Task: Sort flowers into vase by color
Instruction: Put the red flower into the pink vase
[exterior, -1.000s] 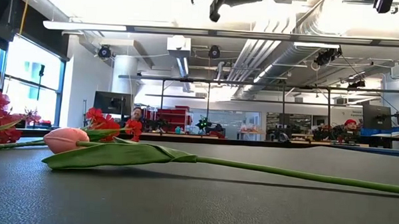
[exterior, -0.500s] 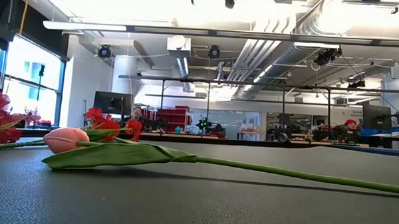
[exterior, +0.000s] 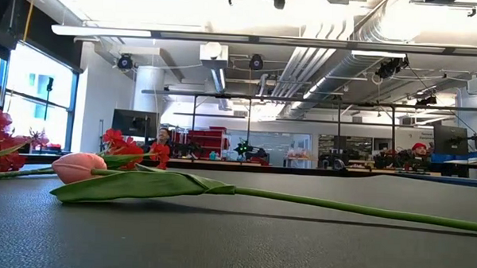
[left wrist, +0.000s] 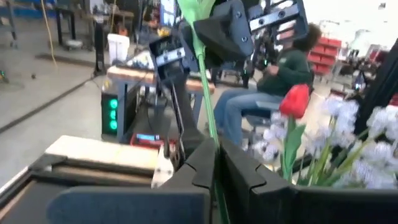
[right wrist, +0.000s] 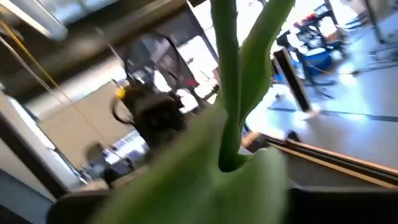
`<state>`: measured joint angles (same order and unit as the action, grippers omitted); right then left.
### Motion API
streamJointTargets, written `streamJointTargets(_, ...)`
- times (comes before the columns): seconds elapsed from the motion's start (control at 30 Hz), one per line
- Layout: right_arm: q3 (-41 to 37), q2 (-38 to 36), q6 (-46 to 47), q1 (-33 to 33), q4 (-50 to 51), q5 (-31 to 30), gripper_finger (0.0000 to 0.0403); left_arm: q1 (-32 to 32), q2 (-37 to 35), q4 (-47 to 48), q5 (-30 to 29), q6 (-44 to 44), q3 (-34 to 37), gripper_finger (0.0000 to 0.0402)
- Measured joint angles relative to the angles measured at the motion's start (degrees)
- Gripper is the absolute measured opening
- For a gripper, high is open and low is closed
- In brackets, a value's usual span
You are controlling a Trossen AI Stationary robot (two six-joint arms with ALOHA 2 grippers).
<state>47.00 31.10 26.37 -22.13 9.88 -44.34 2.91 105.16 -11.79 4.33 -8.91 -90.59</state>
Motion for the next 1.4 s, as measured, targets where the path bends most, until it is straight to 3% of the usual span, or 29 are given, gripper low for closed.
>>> streamJointTargets(0.17,8.49,2.19,7.65,0.02,25.0,-1.21,0.0004,-0.44,0.0,8.05,0.6,-1.61,-0.04,0.0047)
streamJointTargets(0.23,13.02,4.02,11.12,0.02,35.48,0.91,0.0003,-0.53,0.0,11.4,0.7,-2.88,-0.04,0.0064)
streamJointTargets(0.4,25.0,10.0,15.42,0.02,55.49,11.14,0.0002,-1.28,0.0,14.9,0.46,-4.38,-0.04,0.0093)
streamJointTargets(0.53,30.88,14.38,16.26,0.02,64.65,20.61,0.0001,-2.14,0.0,14.6,0.55,-4.49,-0.04,0.0099)
streamJointTargets(0.7,31.88,16.91,14.38,-0.02,64.08,31.31,0.0001,-2.62,0.0,14.33,-0.28,-6.05,-0.04,0.0099)
streamJointTargets(0.83,30.11,18.03,12.03,-0.21,62.59,36.27,0.0,-3.21,0.0,14.32,-2.3,-7.04,-0.04,0.0099)
streamJointTargets(1.4,30.98,18.02,9.59,-4.63,57.57,33.14,0.0,-4.92,0.0,13.77,-6.09,-7.48,-0.04,0.0099)
